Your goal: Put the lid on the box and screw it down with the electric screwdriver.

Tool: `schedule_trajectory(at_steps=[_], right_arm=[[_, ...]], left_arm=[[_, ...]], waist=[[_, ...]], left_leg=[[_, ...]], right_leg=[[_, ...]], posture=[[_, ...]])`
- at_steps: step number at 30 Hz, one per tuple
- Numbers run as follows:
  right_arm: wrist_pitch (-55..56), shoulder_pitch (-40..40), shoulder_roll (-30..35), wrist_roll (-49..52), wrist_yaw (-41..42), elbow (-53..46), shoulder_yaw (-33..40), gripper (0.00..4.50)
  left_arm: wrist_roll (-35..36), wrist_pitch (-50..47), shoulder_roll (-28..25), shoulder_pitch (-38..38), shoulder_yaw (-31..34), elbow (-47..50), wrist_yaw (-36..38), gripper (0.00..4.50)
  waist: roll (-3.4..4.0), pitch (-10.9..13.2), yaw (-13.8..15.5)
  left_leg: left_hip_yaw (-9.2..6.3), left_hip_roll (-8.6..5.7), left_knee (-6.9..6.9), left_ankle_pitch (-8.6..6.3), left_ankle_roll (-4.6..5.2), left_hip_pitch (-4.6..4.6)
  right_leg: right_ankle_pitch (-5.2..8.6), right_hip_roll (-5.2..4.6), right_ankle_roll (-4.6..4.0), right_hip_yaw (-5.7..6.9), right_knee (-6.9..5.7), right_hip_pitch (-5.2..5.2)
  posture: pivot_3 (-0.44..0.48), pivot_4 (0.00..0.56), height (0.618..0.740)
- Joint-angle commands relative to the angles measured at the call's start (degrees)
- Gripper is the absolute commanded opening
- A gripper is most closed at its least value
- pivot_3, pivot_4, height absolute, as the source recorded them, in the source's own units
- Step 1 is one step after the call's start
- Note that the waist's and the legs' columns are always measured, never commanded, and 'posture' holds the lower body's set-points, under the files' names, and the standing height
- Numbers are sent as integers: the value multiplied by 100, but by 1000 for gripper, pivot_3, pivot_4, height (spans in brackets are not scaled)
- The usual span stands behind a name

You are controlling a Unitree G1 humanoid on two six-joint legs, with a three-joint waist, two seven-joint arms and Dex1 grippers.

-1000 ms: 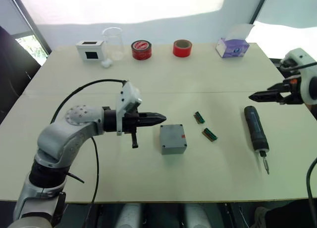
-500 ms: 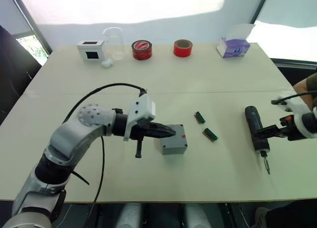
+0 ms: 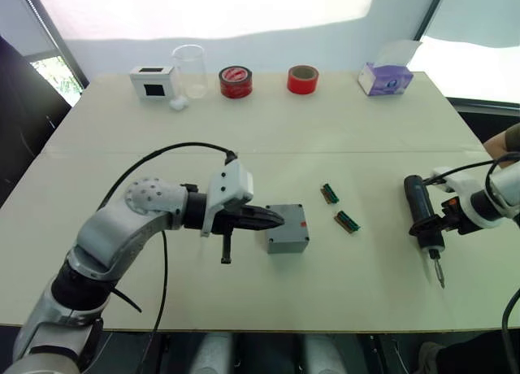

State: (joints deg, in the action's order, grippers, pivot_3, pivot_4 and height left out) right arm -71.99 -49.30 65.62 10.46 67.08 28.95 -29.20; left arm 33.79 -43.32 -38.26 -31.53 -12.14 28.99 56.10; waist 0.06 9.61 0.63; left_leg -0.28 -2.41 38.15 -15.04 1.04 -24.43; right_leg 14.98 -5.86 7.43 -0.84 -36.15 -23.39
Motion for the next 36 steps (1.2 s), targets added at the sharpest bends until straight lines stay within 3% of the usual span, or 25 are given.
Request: schedule_trajectory(at_steps=[1, 4, 10, 12, 13, 14, 16, 17, 19, 21, 24, 27, 32, 36], right_arm=[[216, -117, -124, -310, 66, 362, -106, 2847], [206, -141, -195, -405, 167, 416, -100, 1908], [352, -477, -471, -439, 85, 687, 328, 1850], [1421, -1139, -766, -527, -763, 1220, 1035, 1850], [1772, -1549, -998, -125, -1084, 1216, 1830, 1850], [1995, -1667, -1268, 468, -1382, 751, 2841, 1850], [1910, -1470, -1691, 1315, -1711, -246, 4181, 1850], [1767, -1249, -1846, 1535, -1855, -691, 4545, 1850], [1706, -632, -2906, 2411, -2735, -2290, 5689, 1850], [1811, 93, -3968, 3051, -3446, -3828, 6121, 1850], [1654, 736, -4645, 3687, -3875, -4869, 6059, 1850], [1510, 1196, -4889, 4233, -4144, -5481, 5854, 1850], [1699, 1615, -4799, 4334, -4320, -5958, 5426, 1850], [2214, 2326, -4533, 3726, -4128, -6286, 4733, 1850]], left_arm=[[83, -1, -13, -3, 189, 217, -104, 0], [89, 5, -29, 13, 199, 208, -135, 0], [-35, 177, -108, -38, 218, -110, -68, 0], [-167, 314, -176, -143, 248, -464, 18, 0], [-243, 399, -201, -226, 256, -696, 69, 0], [-271, 460, -199, -301, 275, -916, 130, 0], [-309, 556, -190, -367, 280, -1176, 235, 0], [-326, 591, -188, -376, 271, -1242, 276, 0], [-461, 736, -135, -427, 190, -1492, 334, 0], [-621, 866, 1, -508, 91, -1757, 301, 0], [-788, 964, 177, -557, -28, -1882, 309, 0], [-947, 1041, 193, -522, -255, -1820, 515, 0], [-1057, 1099, 270, -541, -345, -1856, 661, 0], [-1477, 1423, 566, -640, -783, -2058, 649, 0]], waist=[[-1, 0, -2], [-5, -3, -9], [-9, -4, -15], [-13, 1, -136], [6, 13, -182], [31, 30, -210], [62, 51, -246], [62, 51, -240], [43, 41, -167], [16, 24, -96], [15, 24, -9], [21, 30, 17], [20, 30, -14], [19, 29, -11]], left_leg=[[0, 0, 0, 0, -1, 0], [-2, 0, 0, 1, -2, 2], [-2, 0, 1, 3, -5, 4], [0, 1, 1, 6, -10, 8], [3, 1, 1, 7, -12, 10], [15, 0, -1, 9, -15, 9], [20, 1, -10, 23, -37, 2], [21, 8, -19, 28, -45, -4], [-1, 29, -35, 33, -53, -17], [-31, 38, -51, 33, -54, -18], [-32, 10, -54, 32, -54, -22], [-17, -25, 8, 25, -37, -61], [-24, -57, 12, 36, -2, -61], [-32, -49, 4, 38, -6, -59]], right_leg=[[0, 0, 0, 0, 0, 1], [0, 1, 0, 1, 0, 3], [0, 2, 0, 1, 0, 5], [-1, 4, 1, -1, -1, 6], [-3, 5, -1, -4, -2, 5], [-12, 5, 11, -15, -4, -4], [-13, 7, 13, -24, -14, -23], [-11, 15, 11, -26, -17, -34], [0, 38, -6, -15, -22, -45], [8, 50, -20, 2, -23, -42], [9, 24, -21, -5, -52, -41], [1, -5, -8, -16, -50, -47], [-19, -25, 23, -25, -39, -50], [-17, -12, 23, -20, -40, -52]], posture=[[0, 150, 740], [0, 150, 740], [0, 150, 740], [0, 150, 740], [0, 150, 740], [0, 150, 740], [0, 150, 740], [0, 150, 740], [0, 150, 740], [0, 150, 740], [0, 150, 740], [0, 150, 740], [0, 150, 740], [0, 150, 740]])
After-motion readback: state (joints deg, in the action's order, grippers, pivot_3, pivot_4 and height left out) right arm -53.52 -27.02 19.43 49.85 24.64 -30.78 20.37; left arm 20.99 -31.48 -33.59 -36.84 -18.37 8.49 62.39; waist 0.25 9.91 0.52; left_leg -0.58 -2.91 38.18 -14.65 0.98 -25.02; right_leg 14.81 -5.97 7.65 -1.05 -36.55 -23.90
